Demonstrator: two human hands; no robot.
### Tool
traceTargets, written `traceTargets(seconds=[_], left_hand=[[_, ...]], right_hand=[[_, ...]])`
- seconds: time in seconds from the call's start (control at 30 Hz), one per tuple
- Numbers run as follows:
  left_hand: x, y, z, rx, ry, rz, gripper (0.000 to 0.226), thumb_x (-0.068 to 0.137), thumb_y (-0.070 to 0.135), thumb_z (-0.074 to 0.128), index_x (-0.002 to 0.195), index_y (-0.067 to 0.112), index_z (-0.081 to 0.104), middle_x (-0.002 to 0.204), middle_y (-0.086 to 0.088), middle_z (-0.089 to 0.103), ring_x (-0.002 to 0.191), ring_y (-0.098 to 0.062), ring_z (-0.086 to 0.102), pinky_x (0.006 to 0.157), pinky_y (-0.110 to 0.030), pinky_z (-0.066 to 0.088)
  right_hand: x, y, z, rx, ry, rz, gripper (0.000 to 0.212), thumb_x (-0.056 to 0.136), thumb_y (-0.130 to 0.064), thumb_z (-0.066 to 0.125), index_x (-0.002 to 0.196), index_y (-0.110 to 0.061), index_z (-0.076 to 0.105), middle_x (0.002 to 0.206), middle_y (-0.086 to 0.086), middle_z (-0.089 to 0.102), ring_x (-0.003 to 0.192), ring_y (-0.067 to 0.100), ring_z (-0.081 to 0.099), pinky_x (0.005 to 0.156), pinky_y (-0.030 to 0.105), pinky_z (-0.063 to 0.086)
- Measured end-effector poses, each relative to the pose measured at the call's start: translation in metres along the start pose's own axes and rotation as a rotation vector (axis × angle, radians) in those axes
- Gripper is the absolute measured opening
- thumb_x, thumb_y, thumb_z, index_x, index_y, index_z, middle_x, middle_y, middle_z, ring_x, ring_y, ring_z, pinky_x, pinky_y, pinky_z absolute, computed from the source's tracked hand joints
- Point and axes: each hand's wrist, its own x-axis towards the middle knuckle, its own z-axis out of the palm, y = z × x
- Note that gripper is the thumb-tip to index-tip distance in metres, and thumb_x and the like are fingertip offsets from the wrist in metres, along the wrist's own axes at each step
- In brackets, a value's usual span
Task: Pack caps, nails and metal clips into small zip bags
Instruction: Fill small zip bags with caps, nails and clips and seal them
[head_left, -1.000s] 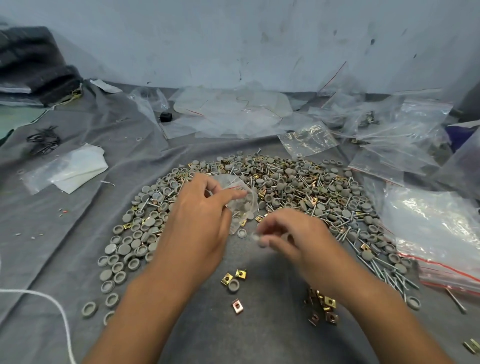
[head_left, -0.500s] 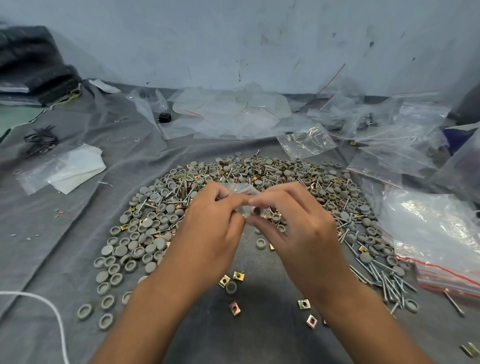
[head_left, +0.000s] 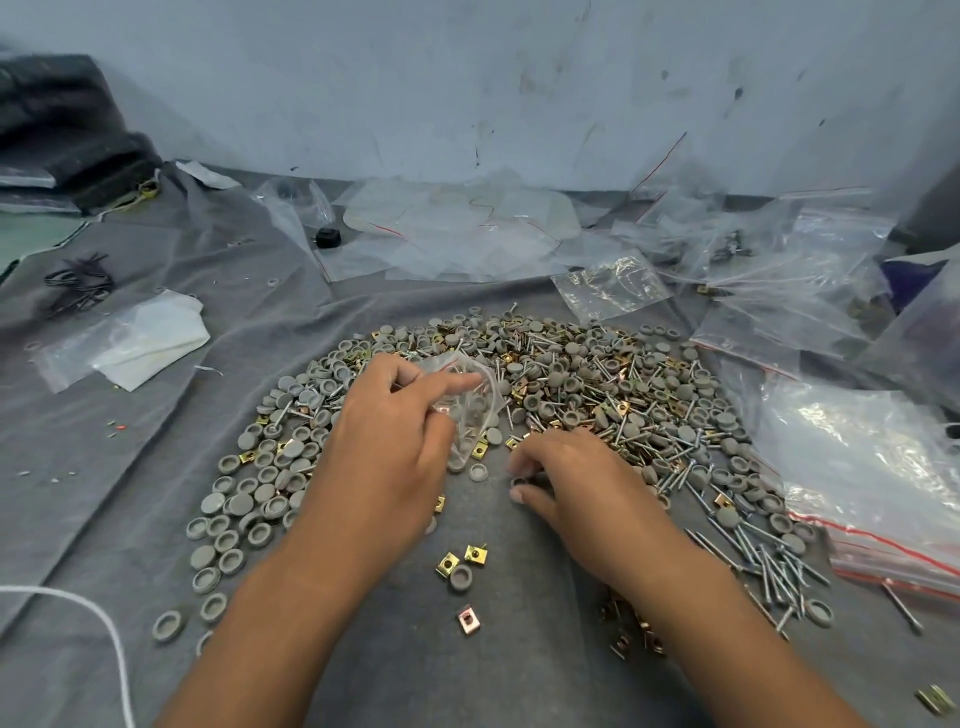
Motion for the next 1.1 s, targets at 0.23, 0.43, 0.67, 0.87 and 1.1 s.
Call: traceTargets(seconds=[0.23, 0.43, 0.67, 0.87, 1.1], left_hand=[[-0.002, 0.002, 0.000, 0.003, -0.009, 0.008, 0.048, 0.092, 0.027, 0.035, 0.128, 0.034, 0.067, 0.095, 0.012, 0.043, 0.094, 0.000, 0.047, 0.078, -0.011, 0.037], [-0.001, 0.000, -0.001, 0.007, -0.010, 0.001, 0.048, 0.092, 0.029, 0.034, 0.129, 0.035, 0.066, 0.095, 0.015, 0.042, 0.094, 0.003, 0.046, 0.075, -0.013, 0.038], [-0.002, 0.000, 0.001, -0.004, -0.015, 0.018, 0.048, 0.093, 0.032, 0.033, 0.128, 0.036, 0.066, 0.094, 0.015, 0.041, 0.093, 0.000, 0.046, 0.077, -0.025, 0.042], [0.000, 0.001, 0.006, 0.021, -0.031, 0.033, 0.048, 0.094, 0.035, 0.031, 0.129, 0.037, 0.064, 0.094, 0.016, 0.040, 0.094, -0.003, 0.046, 0.077, -0.022, 0.039], [0.000, 0.002, 0.006, -0.004, -0.044, 0.028, 0.046, 0.092, 0.032, 0.036, 0.129, 0.039, 0.064, 0.094, 0.016, 0.041, 0.095, -0.002, 0.046, 0.077, -0.021, 0.038]], right_hand=[[0.010, 0.004, 0.009, 0.010, 0.075, 0.028, 0.027, 0.102, -0.035, 0.057, 0.128, -0.033, 0.063, 0.118, -0.011, 0.052, 0.118, 0.011, 0.043, 0.091, 0.025, 0.039], [0.009, 0.008, 0.012, 0.032, 0.021, 0.051, 0.017, 0.099, -0.035, 0.062, 0.115, -0.033, 0.057, 0.108, -0.014, 0.050, 0.110, 0.010, 0.047, 0.086, 0.028, 0.041], [0.003, -0.003, -0.017, 0.656, 0.260, -0.057, 0.008, 0.097, -0.028, 0.066, 0.103, -0.033, 0.064, 0.094, -0.012, 0.059, 0.080, 0.004, 0.058, 0.067, 0.015, 0.048], [-0.001, -0.024, -0.020, 0.342, 0.526, -0.312, 0.019, 0.093, -0.031, 0.070, 0.109, -0.020, 0.073, 0.098, -0.010, 0.064, 0.090, 0.005, 0.056, 0.076, 0.018, 0.046], [0.001, -0.022, -0.017, 0.272, 0.715, -0.328, 0.012, 0.092, -0.027, 0.074, 0.100, -0.017, 0.072, 0.100, -0.013, 0.070, 0.090, 0.008, 0.059, 0.079, 0.022, 0.048]])
